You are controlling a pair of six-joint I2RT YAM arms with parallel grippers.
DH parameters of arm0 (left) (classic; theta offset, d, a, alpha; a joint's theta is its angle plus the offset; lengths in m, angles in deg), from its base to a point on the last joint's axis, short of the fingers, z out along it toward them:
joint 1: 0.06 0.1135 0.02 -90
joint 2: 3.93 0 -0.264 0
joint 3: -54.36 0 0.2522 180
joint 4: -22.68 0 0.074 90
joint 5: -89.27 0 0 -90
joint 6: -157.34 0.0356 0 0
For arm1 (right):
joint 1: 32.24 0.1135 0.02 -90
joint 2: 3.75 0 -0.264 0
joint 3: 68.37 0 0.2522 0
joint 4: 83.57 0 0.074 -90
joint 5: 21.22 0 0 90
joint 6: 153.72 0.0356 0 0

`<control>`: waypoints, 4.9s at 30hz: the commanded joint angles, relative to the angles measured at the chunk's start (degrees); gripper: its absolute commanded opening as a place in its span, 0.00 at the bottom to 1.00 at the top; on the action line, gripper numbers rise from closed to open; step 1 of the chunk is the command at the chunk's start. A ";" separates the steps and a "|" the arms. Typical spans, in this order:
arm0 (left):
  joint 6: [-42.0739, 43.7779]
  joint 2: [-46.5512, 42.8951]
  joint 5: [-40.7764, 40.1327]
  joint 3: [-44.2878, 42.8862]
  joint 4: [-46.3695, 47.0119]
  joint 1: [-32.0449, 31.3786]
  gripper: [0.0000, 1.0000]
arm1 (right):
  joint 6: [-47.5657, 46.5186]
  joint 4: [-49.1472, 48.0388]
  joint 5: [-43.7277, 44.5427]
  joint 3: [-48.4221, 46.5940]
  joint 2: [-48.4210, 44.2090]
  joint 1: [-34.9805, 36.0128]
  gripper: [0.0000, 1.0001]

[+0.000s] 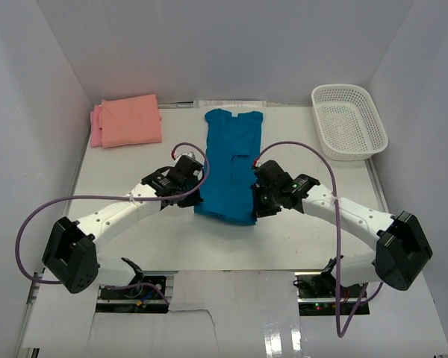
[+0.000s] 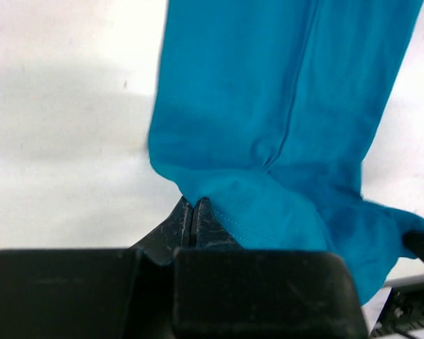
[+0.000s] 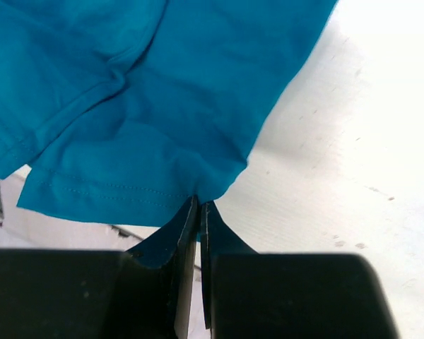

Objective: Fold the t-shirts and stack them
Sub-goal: Grab the bottom of the folded rectangular tshirt with both arms, then fold the folded rectangular tshirt in 1/3 of the way, then grab one side of the 2/3 rectangular tshirt with both arms

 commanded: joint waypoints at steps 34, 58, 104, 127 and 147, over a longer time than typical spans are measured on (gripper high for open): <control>7.34 38.13 -11.86 -47.76 1.17 8.08 0.00 | -13.89 5.79 7.10 -44.98 32.97 -15.69 0.08; 7.95 51.49 -6.59 -59.71 1.08 12.39 0.00 | -14.59 5.79 5.70 -54.57 44.14 -20.00 0.08; 5.76 15.81 1.50 -2.16 26.47 14.06 0.92 | -4.50 -26.36 -21.46 -7.38 29.55 -22.46 0.52; 3.21 24.51 4.83 1.99 38.08 14.06 0.89 | -1.23 -29.98 -18.39 2.21 26.82 -21.41 0.12; 1.54 19.68 9.06 8.66 40.54 14.06 0.66 | -2.64 -27.17 -16.37 -1.22 27.00 -21.32 0.11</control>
